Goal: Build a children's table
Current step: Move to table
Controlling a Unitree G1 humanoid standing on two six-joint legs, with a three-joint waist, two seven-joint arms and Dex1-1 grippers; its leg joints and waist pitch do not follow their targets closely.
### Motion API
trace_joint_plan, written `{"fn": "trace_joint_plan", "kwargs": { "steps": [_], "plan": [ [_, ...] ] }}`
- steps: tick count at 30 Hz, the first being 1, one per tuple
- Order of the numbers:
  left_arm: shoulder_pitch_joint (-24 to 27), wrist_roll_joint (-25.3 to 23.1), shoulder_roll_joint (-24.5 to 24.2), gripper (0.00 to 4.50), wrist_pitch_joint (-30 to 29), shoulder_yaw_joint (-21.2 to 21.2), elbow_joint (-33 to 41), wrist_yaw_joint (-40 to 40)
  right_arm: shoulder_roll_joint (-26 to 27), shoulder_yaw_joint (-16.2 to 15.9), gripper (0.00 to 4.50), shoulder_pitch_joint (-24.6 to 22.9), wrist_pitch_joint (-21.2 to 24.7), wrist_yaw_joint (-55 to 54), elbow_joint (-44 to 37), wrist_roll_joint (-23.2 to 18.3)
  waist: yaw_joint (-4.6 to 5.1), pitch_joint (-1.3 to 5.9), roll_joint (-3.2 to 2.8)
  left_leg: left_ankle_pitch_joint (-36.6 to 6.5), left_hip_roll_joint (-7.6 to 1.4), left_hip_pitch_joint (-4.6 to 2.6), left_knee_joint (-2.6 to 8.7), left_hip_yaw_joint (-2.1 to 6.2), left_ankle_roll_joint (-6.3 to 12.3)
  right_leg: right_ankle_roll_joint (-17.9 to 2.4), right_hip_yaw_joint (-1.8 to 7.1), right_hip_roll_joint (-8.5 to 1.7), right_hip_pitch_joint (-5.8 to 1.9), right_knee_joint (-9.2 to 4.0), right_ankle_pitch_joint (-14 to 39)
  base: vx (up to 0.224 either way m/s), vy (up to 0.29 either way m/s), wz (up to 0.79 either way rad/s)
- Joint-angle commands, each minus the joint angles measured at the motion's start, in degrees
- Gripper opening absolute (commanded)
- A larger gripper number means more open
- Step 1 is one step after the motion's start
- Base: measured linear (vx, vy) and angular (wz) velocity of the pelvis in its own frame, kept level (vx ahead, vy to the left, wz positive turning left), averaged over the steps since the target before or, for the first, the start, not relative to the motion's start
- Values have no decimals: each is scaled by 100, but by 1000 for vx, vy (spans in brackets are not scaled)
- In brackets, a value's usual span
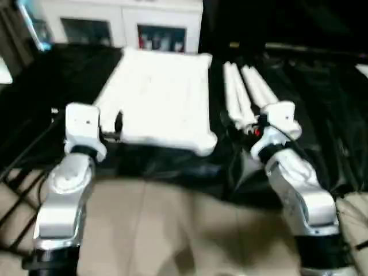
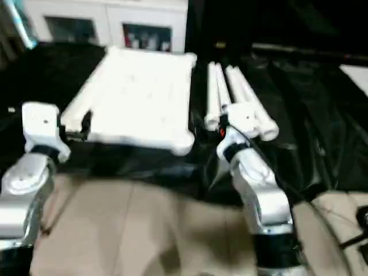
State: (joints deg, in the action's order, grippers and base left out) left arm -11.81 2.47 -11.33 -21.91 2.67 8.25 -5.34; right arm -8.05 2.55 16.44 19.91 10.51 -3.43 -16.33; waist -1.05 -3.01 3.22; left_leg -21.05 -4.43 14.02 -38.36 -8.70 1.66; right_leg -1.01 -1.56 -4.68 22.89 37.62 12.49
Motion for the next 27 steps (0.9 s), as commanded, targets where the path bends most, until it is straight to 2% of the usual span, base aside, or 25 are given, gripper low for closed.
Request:
{"fn": "trace_joint_plan", "kwargs": {
  "steps": [1,2,3,4,5,6,7,8,9,10,13,14,15,16,17,18,19,20,21,22,23,24,25,26,27],
  "plan": [
    [108,-131,-145,448,46,-117,-28,-141,-35,0,450,10,83,85,174,22,-273,402,127,-74,-39,658,-372,257,294,-1833,1067,-1017,-1082,-853,1670,221,-66,11],
    [85,-121,-133,448,3,-131,-11,-175,-86,-45,450,18,53,173,238,70,-298,409,139,481,-80,910,-508,379,23,-2001,905,-883,-1160,-731,1041,206,-54,-4],
    [52,-112,-125,448,5,-110,10,-165,-116,-80,450,20,15,192,249,125,-341,396,-2,800,-199,998,-555,447,-182,-2341,832,-949,-1094,-774,344,206,-54,-4],
    [12,-92,-114,448,10,-66,27,-141,-137,-128,450,24,-37,192,259,202,-340,381,-31,967,-268,1091,-515,464,-246,-2441,736,-918,-1096,-794,188,188,-18,2],
    [-24,-61,-114,448,11,-6,51,-136,-134,-185,450,21,-51,208,234,246,-377,269,-256,1472,-487,1039,63,456,-155,-2137,237,-572,-865,-904,946,170,9,-2],
    [-24,-61,-114,448,11,-6,51,-136,-134,-185,450,21,-51,208,234,246,-377,269,-256,1472,-487,1039,63,456,-155,-2137,237,-572,-865,-904,946,170,9,-2],
    [-29,-46,-123,448,-4,11,60,-147,-119,-194,450,20,-24,224,209,215,-302,254,-505,1425,-609,742,601,361,10,-1470,-139,-163,-830,-922,1676,179,65,3],
    [-8,-57,-153,448,15,33,77,-173,-86,-232,450,20,16,204,168,192,27,344,-693,-1505,-1286,60,1071,1111,270,-535,-308,262,-205,260,1487,185,112,-3],
    [5,-54,-182,448,29,22,76,-174,-71,-241,450,24,19,203,172,194,-4,400,-640,-1726,-1327,-77,1011,1160,475,-331,-277,212,-103,373,1275,185,112,-3],
    [13,-51,-199,448,37,13,74,-174,-63,-243,450,25,20,205,176,196,-10,374,-631,-1700,-1312,-86,981,1148,697,-144,-251,166,-5,420,1073,181,70,0],
    [4,-61,-250,448,58,-3,55,-201,-87,-328,450,10,13,331,226,237,18,279,-466,-1319,-1124,-33,1023,820,1489,170,-204,65,189,388,254,166,9,4],
    [-1,-72,-282,448,55,17,59,-227,-153,-431,450,-16,-5,487,220,273,9,250,-164,-1451,-744,227,940,437,1242,-47,79,-217,-125,-321,48,155,-76,-1],
    [-1,-72,-282,448,55,17,59,-227,-153,-431,450,-16,-5,487,220,273,-103,318,75,-1222,-376,594,599,201,1061,-58,421,-409,-577,-649,882,155,-76,-1],
    [-4,-84,-311,448,44,28,63,-246,-208,-498,450,-22,-2,601,204,279,-313,277,65,-816,-116,712,-1,90,868,-138,797,-829,-801,-954,2019,131,-114,6],
    [16,-42,-352,448,113,57,67,-336,-281,-574,450,-27,39,836,168,244,-441,359,37,522,-205,1171,-386,361,404,-595,888,-937,-1196,-863,2386,154,-104,5],
    [32,-3,-367,448,174,72,66,-394,-307,-600,450,-29,60,930,153,219,-441,359,37,522,-205,1171,-386,361,404,-595,888,-937,-1196,-863,2386,154,-104,5],
    [55,30,-413,448,195,48,85,-504,-341,-628,450,-25,53,1015,143,210,-426,340,-14,1116,-256,1276,-309,408,188,-889,732,-804,-1149,-741,818,179,-66,-5],
    [88,47,-490,448,167,-7,105,-644,-383,-656,450,-19,91,1116,130,173,-424,375,-82,1891,-343,1202,80,392,100,-1142,421,-548,-1032,-561,-894,161,-28,-2],
    [108,59,-544,448,161,-48,115,-739,-419,-680,450,-15,104,1178,121,161,-416,468,-283,3115,-468,1086,481,395,112,-982,49,-148,-926,-170,-2501,161,-28,-2],
    [173,103,-706,448,237,-177,150,-1051,-545,-751,450,5,132,1384,90,131,-395,452,-390,3482,-572,908,584,451,222,-751,-102,-35,-767,-177,-2616,93,4,-7],
    [221,240,-770,448,301,-220,197,-1302,-632,-774,450,24,170,1529,73,99,-300,625,-495,5356,-1270,304,276,989,1294,-203,45,-117,-102,208,-2102,0,0,0],
    [221,240,-770,448,301,-220,197,-1302,-632,-774,450,24,170,1529,73,99,-275,620,-495,6112,-1406,183,260,1122,1430,-100,187,-279,51,152,-1574,0,0,0],
    [241,370,-797,448,337,-241,236,-1489,-708,-782,450,47,201,1642,66,76,-286,608,-397,6440,-1404,138,258,1143,1478,-23,273,-373,105,72,-1299,5,71,-4],
    [244,591,-928,448,299,-406,323,-1984,-855,-801,450,90,253,1847,80,31,-339,565,-300,6027,-1040,373,264,929,1315,31,333,-375,-8,-121,-1445,-75,118,-4],
    [215,884,-1247,448,108,-773,407,-2865,-1172,-901,450,155,293,2294,94,-6,-452,469,-161,4157,-594,736,349,504,859,-210,276,-327,-201,-317,-1334,-75,118,-4]
  ]
}}
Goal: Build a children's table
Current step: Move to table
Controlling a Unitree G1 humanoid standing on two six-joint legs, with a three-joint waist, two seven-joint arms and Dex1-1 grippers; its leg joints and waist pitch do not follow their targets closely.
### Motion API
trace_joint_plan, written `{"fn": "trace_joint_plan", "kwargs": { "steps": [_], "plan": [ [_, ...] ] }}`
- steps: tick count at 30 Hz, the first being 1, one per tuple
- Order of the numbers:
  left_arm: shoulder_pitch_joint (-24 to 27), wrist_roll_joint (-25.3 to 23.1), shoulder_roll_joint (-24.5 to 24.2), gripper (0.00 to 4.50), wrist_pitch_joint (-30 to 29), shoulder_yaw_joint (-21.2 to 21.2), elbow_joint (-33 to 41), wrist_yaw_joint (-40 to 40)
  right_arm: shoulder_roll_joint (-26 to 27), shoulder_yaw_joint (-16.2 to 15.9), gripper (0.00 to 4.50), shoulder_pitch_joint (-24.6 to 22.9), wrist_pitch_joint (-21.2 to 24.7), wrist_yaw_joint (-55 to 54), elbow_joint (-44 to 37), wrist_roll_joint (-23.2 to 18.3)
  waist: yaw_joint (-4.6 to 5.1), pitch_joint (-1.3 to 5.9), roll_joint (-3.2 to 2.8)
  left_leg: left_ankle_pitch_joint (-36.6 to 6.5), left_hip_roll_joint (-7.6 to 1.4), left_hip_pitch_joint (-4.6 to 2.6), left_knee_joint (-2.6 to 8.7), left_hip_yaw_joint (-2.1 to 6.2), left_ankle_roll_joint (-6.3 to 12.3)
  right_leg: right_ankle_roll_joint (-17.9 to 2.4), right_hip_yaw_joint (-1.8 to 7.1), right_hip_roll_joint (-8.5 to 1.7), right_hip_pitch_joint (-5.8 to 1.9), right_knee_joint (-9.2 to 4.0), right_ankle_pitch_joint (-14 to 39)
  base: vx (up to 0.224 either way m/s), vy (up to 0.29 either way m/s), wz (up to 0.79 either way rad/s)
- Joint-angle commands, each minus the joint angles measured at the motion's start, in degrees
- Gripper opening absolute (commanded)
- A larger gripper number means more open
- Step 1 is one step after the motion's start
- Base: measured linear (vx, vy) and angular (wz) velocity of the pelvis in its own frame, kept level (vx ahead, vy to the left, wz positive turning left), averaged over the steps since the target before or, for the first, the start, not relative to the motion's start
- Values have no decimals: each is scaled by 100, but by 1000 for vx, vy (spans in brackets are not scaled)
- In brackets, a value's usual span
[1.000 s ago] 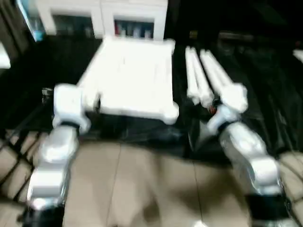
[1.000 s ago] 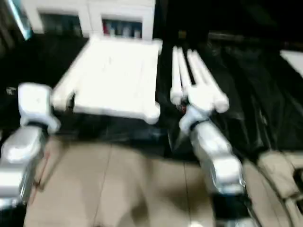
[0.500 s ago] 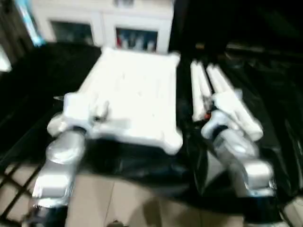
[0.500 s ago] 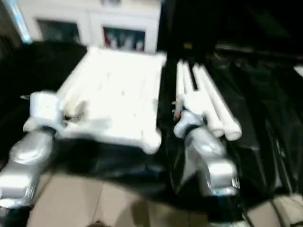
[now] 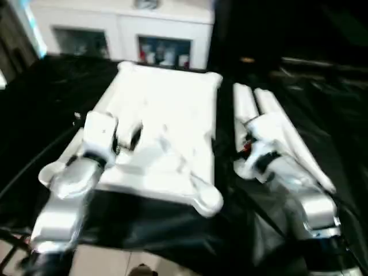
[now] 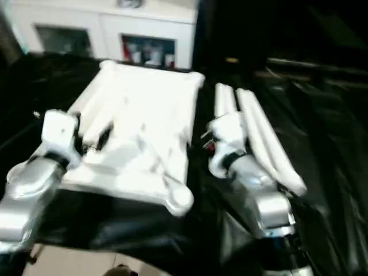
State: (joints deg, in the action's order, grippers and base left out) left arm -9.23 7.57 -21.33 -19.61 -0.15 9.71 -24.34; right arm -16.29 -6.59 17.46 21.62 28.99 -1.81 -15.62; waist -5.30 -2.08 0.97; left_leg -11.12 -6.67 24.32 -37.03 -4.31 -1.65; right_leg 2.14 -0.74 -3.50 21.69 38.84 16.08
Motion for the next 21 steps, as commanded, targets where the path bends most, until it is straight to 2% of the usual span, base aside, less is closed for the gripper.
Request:
{"fn": "trace_joint_plan", "kwargs": {
  "steps": [1,2,3,4,6,7,8,9,10,11,12,14,16,18,19,20,21],
  "plan": [
    [-56,457,-372,448,-207,-625,272,-1269,-463,-26,450,75,117,621,-60,-67,-72,353,81,2247,-309,-211,310,-20,977,-624,177,-444,-196,-431,-1463,-86,75,0],
    [-89,504,-498,448,-247,-749,249,-1553,-568,-56,450,88,179,796,-78,-99,-125,294,39,740,-397,-205,439,-107,546,-894,191,-484,-230,-501,-860,-62,11,-2],
    [-99,495,-542,448,-226,-788,238,-1630,-605,-63,450,91,210,870,-92,-120,-116,275,33,243,-432,-228,500,-126,370,-1032,169,-457,-245,-511,-624,-62,11,-2],
    [-140,435,-708,421,-91,-942,180,-1924,-773,-105,450,110,298,1184,-142,-185,-60,229,-14,-647,-492,-261,627,-154,125,-1197,129,-404,-240,-559,-87,-78,-1,-4],
    [-180,388,-838,414,19,-1076,109,-2190,-946,-165,450,133,338,1441,-171,-199,22,152,-16,-2060,-557,-319,774,-198,-327,-1161,140,-394,-185,-664,1171,-77,-4,-7],
    [-236,283,-984,411,301,-1259,-15,-2537,-1112,-238,450,186,238,1595,-101,-72,42,135,-1,-2277,-555,-315,790,-195,-406,-1108,147,-407,-185,-698,1465,-73,-2,-10],
    [-281,204,-1032,401,460,-1362,-110,-2733,-1170,-271,450,229,152,1627,-11,6,33,154,-21,-2445,-565,-351,785,-203,-515,-990,177,-436,-151,-734,1769,-67,1,-10],
    [-336,131,-1079,375,536,-1474,-206,-2903,-1209,-297,450,253,113,1684,35,29,46,158,8,-2422,-564,-353,794,-217,-537,-927,186,-439,-143,-760,1826,-67,1,-10],
    [-386,68,-1118,375,590,-1573,-290,-3046,-1241,-320,450,272,85,1738,70,40,43,167,11,-2373,-565,-353,794,-226,-541,-926,190,-445,-141,-753,1783,-59,4,-9],
    [-457,18,-1117,369,565,-1645,-393,-3112,-1269,-343,450,287,77,1781,85,48,57,182,39,-2193,-570,-336,804,-249,-511,-909,186,-448,-164,-750,1656,0,0,0],
    [-570,-13,-1166,364,545,-1767,-521,-3202,-1324,-381,450,300,97,1856,87,22,54,187,25,-2022,-567,-335,805,-275,-485,-916,186,-437,-159,-739,1498,0,0,0],
    [-786,-177,-1273,341,669,-2010,-821,-3403,-1445,-455,450,290,171,2101,21,10,43,179,38,-2079,-567,-377,785,-305,-435,-909,199,-435,-111,-766,1649,0,0,0],
    [-898,-257,-1272,326,735,-2088,-1018,-3468,-1507,-504,450,262,217,2236,-42,3,36,185,51,-1969,-577,-363,782,-319,-412,-922,209,-447,-125,-772,1620,0,0,0],
    [-1088,-213,-1209,312,792,-2113,-1385,-3722,-1602,-602,450,213,245,2439,-119,2,33,219,45,-1739,-583,-363,765,-338,-374,-997,200,-429,-135,-736,1254,0,0,0],
    [-1150,-199,-1200,297,810,-2109,-1477,-3796,-1630,-643,450,193,247,2495,-145,7,27,236,43,-1542,-588,-352,753,-356,-328,-1089,196,-430,-148,-705,908,0,0,0],
    [-1211,-176,-1220,286,773,-2104,-1549,-3931,-1653,-698,450,166,251,2544,-179,36,26,260,0,-1305,-594,-339,736,-372,-285,-1181,181,-419,-165,-674,471,0,0,0],
    [-1223,-175,-1253,286,755,-2113,-1554,-4004,-1656,-721,450,151,260,2564,-192,44,28,267,-20,-1228,-591,-331,730,-371,-272,-1219,179,-410,-172,-654,293,0,0,0]
  ]
}}
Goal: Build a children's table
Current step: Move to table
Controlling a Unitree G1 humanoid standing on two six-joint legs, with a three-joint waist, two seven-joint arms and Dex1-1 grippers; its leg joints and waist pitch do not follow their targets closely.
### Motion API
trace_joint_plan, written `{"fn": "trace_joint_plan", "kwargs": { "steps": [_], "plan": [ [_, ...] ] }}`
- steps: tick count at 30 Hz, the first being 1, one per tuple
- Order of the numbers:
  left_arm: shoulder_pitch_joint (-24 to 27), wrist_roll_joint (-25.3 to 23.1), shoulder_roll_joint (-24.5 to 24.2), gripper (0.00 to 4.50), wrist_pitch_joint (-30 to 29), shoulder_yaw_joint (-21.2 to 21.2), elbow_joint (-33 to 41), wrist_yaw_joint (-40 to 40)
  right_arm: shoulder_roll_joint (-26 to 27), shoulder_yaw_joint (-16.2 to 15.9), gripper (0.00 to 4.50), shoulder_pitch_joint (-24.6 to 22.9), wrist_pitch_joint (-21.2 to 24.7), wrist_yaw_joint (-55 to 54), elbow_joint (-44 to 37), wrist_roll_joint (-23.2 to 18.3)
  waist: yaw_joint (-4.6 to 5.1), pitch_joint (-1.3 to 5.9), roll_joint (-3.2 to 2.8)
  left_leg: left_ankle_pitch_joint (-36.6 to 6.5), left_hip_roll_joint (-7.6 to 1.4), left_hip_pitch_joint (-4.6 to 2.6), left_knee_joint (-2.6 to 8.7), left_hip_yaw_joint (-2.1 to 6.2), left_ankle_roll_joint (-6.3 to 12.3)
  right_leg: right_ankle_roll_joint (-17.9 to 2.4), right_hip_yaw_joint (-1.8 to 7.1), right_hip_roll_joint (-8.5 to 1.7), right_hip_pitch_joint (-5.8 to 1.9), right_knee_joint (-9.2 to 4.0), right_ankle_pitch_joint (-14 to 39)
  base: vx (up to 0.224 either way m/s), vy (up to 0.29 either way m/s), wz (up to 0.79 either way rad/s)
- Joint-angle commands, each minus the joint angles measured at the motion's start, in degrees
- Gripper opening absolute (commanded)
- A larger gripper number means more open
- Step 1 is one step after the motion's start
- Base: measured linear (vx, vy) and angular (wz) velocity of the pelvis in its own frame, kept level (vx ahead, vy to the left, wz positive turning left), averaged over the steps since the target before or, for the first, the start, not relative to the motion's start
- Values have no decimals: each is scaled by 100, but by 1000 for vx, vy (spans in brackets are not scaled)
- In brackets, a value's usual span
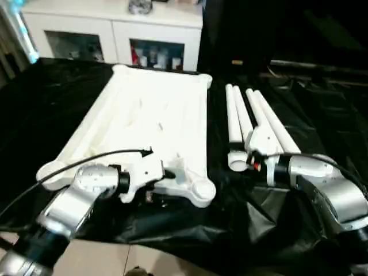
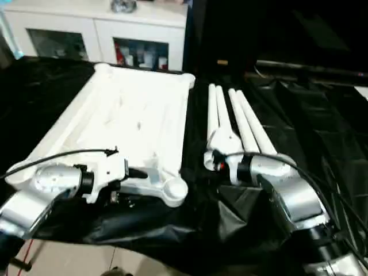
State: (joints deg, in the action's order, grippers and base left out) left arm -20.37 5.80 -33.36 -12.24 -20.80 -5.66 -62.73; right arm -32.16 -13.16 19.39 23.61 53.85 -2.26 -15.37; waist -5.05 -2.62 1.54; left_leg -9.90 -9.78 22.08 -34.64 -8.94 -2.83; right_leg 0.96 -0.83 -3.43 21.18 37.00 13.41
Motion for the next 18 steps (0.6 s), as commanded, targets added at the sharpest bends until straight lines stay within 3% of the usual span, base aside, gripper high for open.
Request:
{"fn": "trace_joint_plan", "kwargs": {
  "steps": [1,3,5,8,12,14,18],
  "plan": [
    [-116,17,-70,282,-4,-60,-18,-203,-73,-74,450,-45,62,99,-146,16,2,334,-63,-1259,-279,-101,481,82,-129,-1134,183,-411,-136,-457,360,0,0,0],
    [-152,70,-166,265,-79,-121,-38,-361,-110,-126,450,-63,66,200,-147,3,-2,367,-39,-837,-267,-98,426,52,8,-1288,175,-383,-166,-380,-480,0,0,0],
    [-173,77,-234,237,-109,-152,-71,-487,-160,-192,450,-92,42,301,-169,31,-20,374,-54,-596,-264,-98,394,30,175,-1366,171,-376,-168,-356,-862,0,0,0],
    [-184,59,-257,214,-106,-156,-108,-566,-183,-227,450,-111,64,379,-187,24,-26,352,-58,-715,-286,-105,406,21,196,-1427,165,-379,-151,-369,-679,0,0,0],
    [-185,-20,-289,197,-67,-166,-169,-702,-217,-288,450,-108,99,512,-214,1,-22,310,-53,-1246,-316,-143,460,22,21,-1379,173,-388,-121,-429,200,0,0,0],
    [-196,-44,-280,177,-58,-161,-193,-704,-225,-326,450,-83,98,566,-183,19,-16,304,-47,-1357,-319,-141,477,23,-49,-1332,177,-400,-122,-441,393,0,0,0],
    [-245,-123,-287,150,83,-172,-296,-698,-263,-409,450,-57,67,660,-136,70,-34,322,-31,-1125,-312,-141,446,6,-3,-1334,191,-402,-125,-426,113,0,0,0]
  ]
}}
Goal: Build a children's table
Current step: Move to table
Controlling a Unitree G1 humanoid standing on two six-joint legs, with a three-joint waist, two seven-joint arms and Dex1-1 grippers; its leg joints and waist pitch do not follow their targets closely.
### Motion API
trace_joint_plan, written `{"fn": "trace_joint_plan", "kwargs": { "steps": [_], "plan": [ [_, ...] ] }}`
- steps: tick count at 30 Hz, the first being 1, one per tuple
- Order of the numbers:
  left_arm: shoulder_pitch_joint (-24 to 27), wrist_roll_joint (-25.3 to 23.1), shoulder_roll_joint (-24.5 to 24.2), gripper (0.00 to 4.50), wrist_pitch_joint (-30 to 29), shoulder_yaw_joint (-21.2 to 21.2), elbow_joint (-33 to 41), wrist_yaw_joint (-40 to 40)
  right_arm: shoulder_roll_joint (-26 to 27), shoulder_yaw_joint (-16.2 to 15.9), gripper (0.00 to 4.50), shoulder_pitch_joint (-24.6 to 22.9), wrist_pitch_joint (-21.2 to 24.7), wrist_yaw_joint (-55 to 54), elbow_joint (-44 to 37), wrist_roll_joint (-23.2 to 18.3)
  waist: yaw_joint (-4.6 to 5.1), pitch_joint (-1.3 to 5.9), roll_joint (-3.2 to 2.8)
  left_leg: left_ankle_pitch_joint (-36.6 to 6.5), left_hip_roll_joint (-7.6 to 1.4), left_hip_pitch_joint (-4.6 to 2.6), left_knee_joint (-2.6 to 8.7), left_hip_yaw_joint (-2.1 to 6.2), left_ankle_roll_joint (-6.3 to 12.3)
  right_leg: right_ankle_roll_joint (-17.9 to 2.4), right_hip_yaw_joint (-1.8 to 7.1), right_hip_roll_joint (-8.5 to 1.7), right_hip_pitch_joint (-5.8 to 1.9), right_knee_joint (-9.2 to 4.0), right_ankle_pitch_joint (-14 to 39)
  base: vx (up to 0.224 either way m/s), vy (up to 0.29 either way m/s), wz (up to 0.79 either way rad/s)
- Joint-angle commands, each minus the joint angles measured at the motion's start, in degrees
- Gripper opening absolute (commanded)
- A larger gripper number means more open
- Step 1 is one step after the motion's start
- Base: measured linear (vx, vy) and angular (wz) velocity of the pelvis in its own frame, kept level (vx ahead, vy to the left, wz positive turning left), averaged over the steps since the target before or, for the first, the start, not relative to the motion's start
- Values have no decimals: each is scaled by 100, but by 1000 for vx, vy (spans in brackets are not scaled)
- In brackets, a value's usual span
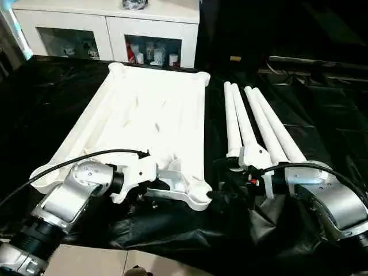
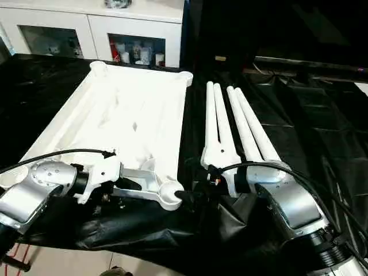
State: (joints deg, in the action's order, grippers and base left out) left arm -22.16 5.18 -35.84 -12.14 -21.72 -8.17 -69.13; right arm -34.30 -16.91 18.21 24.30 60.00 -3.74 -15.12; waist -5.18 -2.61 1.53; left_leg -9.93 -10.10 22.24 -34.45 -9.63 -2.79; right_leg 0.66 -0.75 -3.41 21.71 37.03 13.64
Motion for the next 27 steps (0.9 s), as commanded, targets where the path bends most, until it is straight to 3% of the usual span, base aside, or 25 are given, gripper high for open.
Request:
{"fn": "trace_joint_plan", "kwargs": {
  "steps": [1,3,10,15,23,27],
  "plan": [
    [-93,-103,-37,134,119,-84,-97,-57,-47,-38,450,65,-8,55,25,53,-22,322,-31,-1091,-278,-154,425,73,10,-1309,183,-404,-178,-427,46,0,0,0],
    [-133,-155,-42,122,166,-82,-173,-59,-43,-44,450,62,-11,70,22,64,-31,325,1,-1014,-278,-146,419,71,59,-1313,177,-408,-186,-414,-9,0,0,0],
    [-267,-359,-115,67,387,-119,-434,-120,-34,-82,450,74,-43,105,52,123,-28,319,-29,-1115,-287,-163,428,72,18,-1313,177,-411,-163,-428,161,0,0,0],
    [-260,-280,-44,26,396,10,-431,-65,-26,-81,450,79,-79,97,85,141,-26,331,-19,-992,-286,-155,416,66,54,-1369,175,-411,-178,-401,-120,0,0,0],
    [-96,-223,19,0,191,290,-129,388,45,-77,450,69,-148,62,144,225,-3,329,5,-1008,-290,-140,412,59,52,-1372,165,-412,-194,-408,-47,0,0,0],
    [-4,-326,12,0,365,410,-110,616,78,-100,450,93,-179,45,183,252,-14,319,-13,-1058,-290,-153,411,54,66,-1386,166,-401,-174,-421,30,0,0,0]
  ]
}}
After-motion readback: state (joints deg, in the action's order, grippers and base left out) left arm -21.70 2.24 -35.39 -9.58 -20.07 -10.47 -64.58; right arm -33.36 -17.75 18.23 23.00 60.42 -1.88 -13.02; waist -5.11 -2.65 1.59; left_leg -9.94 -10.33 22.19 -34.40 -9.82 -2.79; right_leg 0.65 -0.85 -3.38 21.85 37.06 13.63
